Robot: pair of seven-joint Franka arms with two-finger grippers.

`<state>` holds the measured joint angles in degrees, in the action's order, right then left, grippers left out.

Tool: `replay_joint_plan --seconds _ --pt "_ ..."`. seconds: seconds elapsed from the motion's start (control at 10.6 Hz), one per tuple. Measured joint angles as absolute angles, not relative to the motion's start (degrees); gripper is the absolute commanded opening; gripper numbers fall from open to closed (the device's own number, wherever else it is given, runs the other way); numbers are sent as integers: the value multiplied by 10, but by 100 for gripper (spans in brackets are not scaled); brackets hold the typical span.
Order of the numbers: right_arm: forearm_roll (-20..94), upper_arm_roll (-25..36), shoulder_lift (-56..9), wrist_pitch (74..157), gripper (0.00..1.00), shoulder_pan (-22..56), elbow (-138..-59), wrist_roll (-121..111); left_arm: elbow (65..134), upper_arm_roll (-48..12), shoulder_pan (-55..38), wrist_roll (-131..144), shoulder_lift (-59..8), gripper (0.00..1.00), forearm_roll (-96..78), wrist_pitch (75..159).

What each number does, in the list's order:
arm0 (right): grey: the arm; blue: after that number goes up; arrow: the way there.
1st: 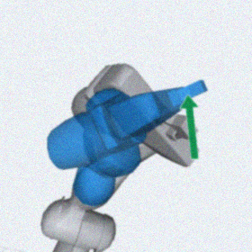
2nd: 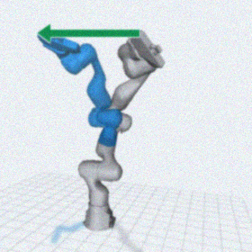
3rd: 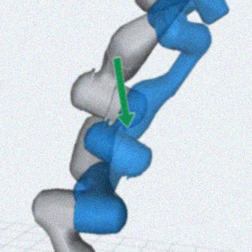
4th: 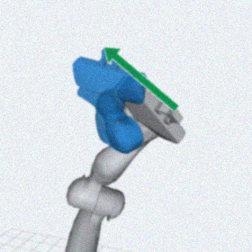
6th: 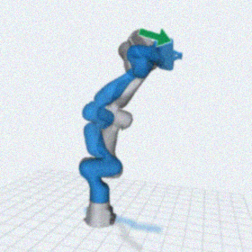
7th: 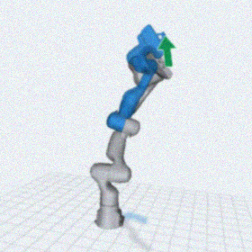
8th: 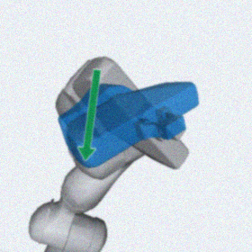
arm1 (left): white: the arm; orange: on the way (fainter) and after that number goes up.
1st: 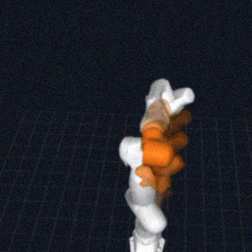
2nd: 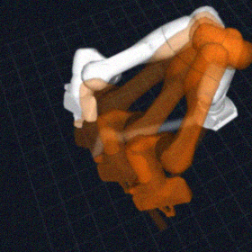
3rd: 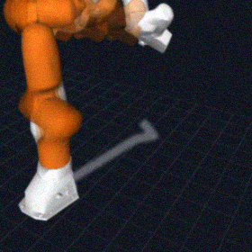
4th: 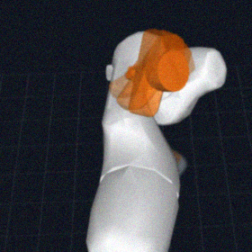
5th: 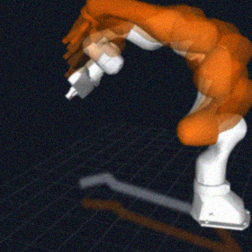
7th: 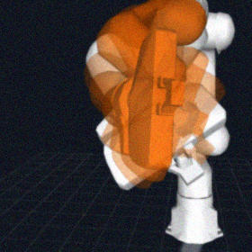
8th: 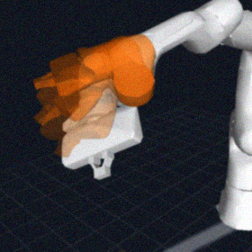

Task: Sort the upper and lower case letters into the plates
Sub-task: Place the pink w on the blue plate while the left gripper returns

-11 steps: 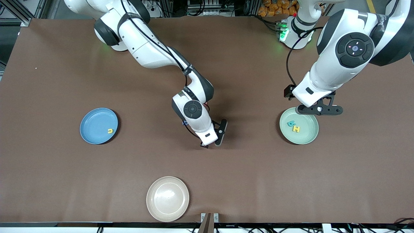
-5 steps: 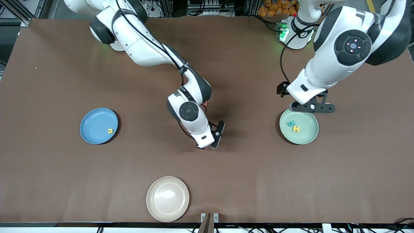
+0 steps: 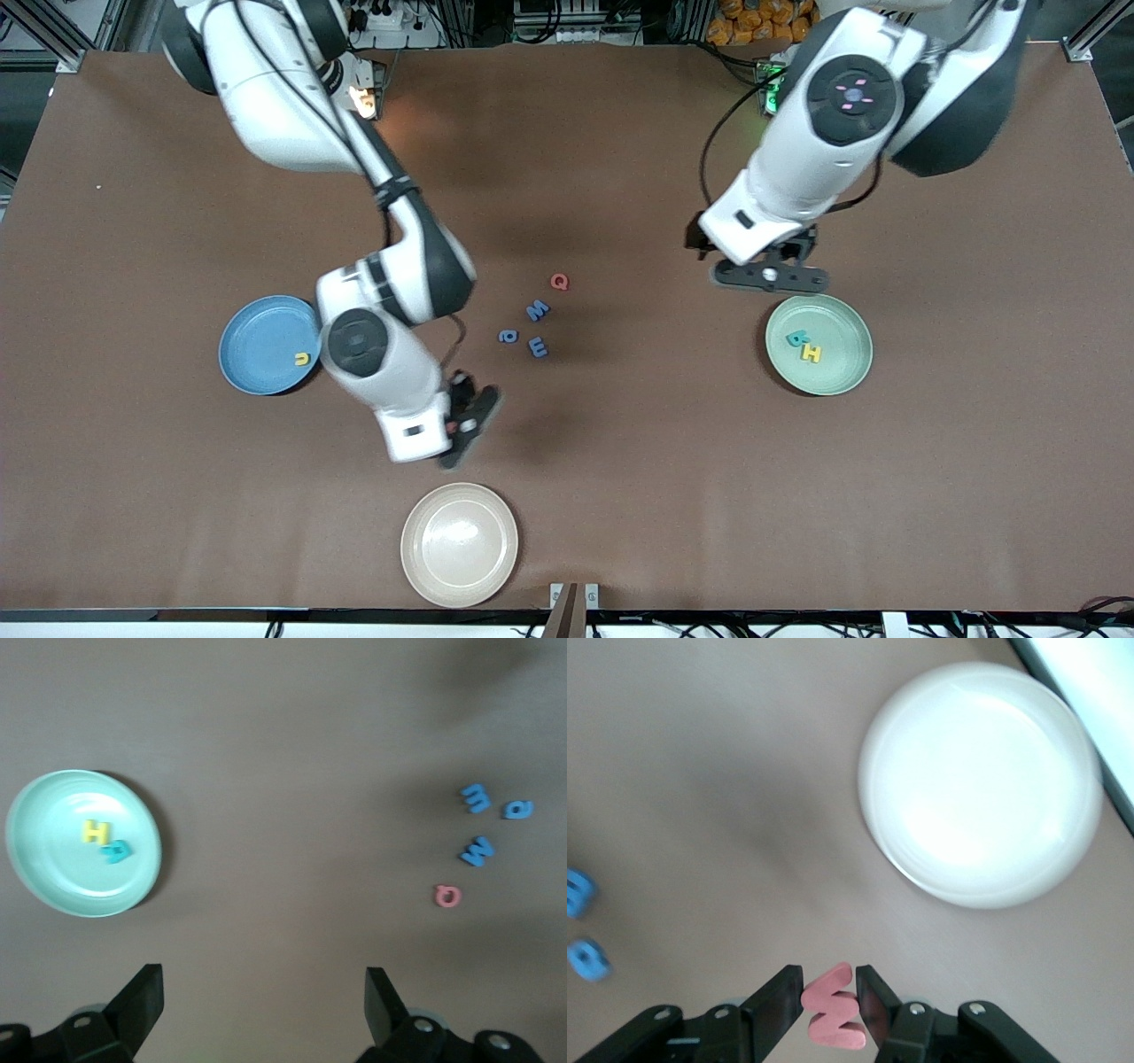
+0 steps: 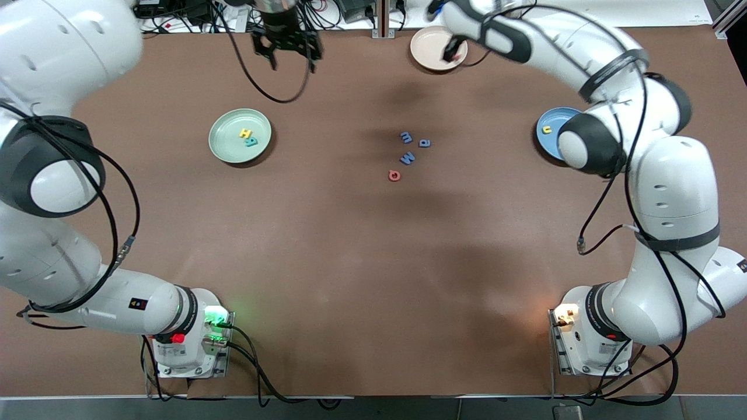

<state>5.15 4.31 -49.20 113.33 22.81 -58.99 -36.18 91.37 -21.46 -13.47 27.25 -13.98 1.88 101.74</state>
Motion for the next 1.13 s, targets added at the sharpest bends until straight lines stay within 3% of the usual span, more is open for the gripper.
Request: replay_joint_plan --seconds 0.47,0.85,1.13 --pt "42 52 -454 1118 0 99 -666 -379 919 -217 -230 285 -252 100 18 1154" --pt "17 55 -323 1217 0 62 -884 -380 920 -216 -289 282 -360 100 42 1272" --pt "9 56 -269 1231 0 20 -1000 -381 919 -215 -305 219 -418 100 81 1337"
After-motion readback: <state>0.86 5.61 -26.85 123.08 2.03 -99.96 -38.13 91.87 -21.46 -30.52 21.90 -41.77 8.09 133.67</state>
